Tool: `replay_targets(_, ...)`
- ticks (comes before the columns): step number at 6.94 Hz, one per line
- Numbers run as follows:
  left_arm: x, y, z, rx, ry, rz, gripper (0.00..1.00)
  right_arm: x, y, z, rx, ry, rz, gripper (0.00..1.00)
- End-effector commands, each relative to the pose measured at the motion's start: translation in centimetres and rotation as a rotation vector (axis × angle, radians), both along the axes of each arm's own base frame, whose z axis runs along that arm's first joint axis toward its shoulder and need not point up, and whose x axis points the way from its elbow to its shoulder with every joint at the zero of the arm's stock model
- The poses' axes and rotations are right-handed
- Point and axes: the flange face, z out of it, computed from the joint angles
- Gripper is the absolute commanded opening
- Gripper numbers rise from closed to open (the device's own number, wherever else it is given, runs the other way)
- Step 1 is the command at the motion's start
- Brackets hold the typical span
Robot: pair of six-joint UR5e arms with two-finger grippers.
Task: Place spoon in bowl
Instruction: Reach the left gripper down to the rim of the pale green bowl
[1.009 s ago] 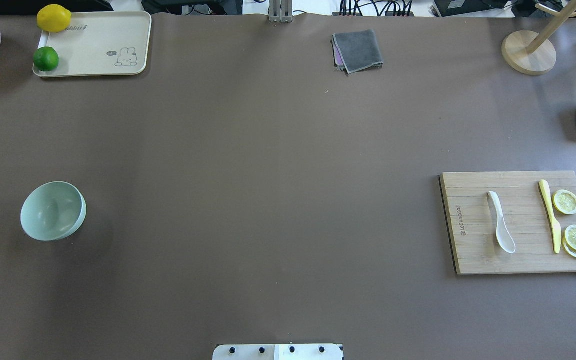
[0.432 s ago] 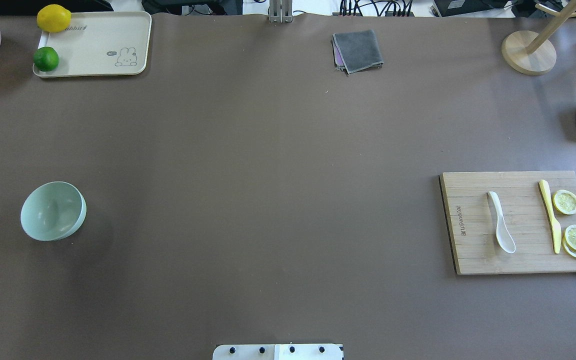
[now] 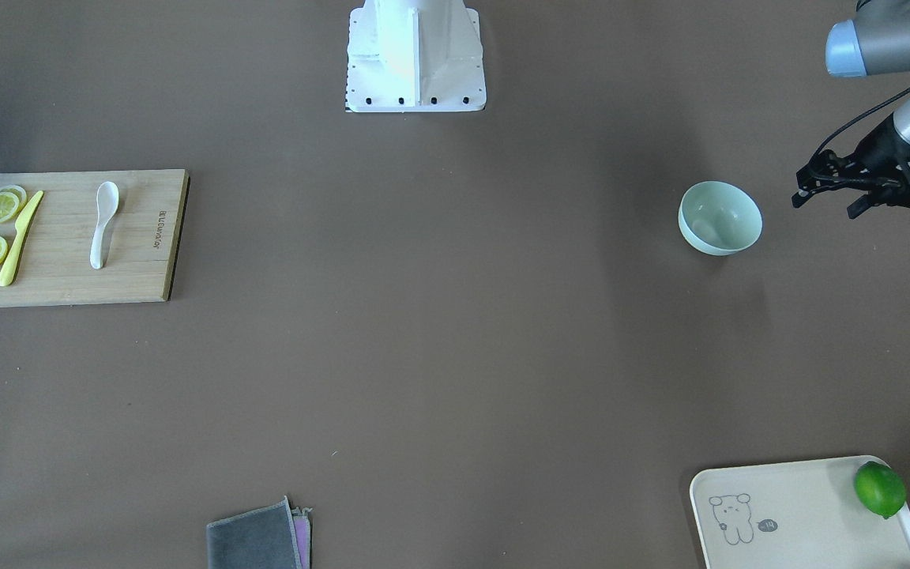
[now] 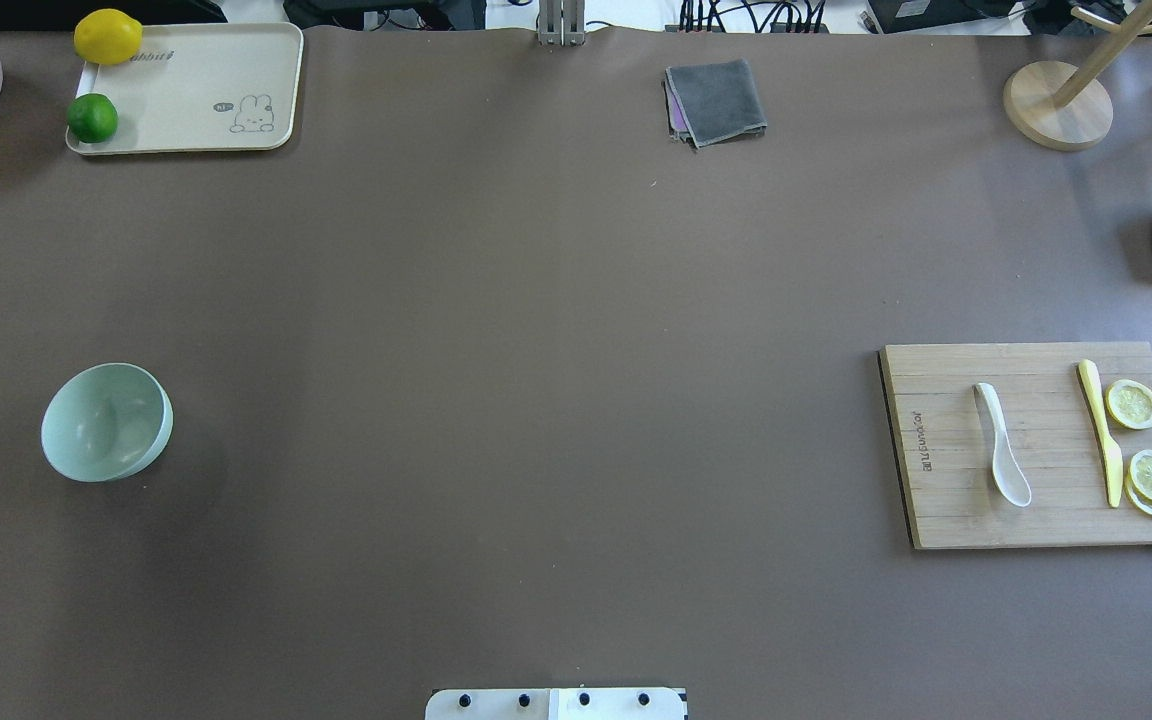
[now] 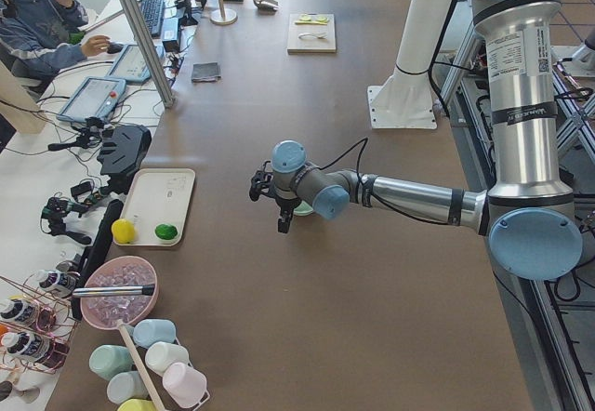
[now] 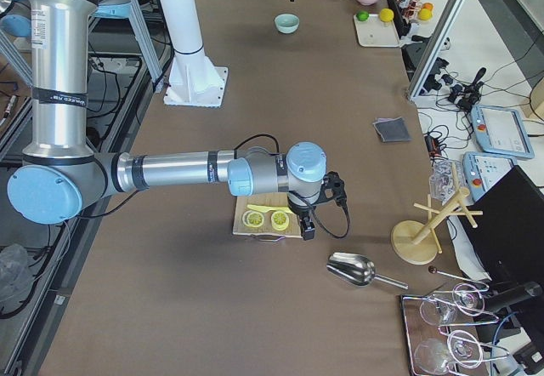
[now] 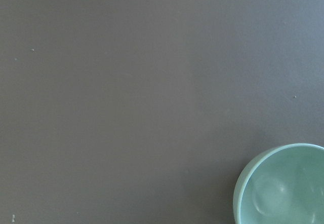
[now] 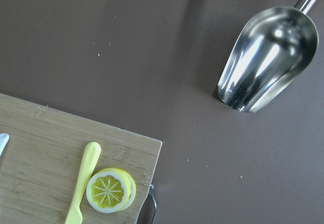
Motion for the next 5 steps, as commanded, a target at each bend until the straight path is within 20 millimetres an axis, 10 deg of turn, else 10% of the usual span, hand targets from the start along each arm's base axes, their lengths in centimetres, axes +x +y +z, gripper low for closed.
replay_targets(1,3.8,1.4,-0.3,-0.051,0.011,0.020,0.97,-0.2,0.2,0.2,-0.003,-0.003,0.000,1.00)
replay_targets(5,6.1,1.0,1.6,-0.047,0.016,0.051,0.78,-0.6,0.5,0.6,-0.011,0.002,-0.010,1.00)
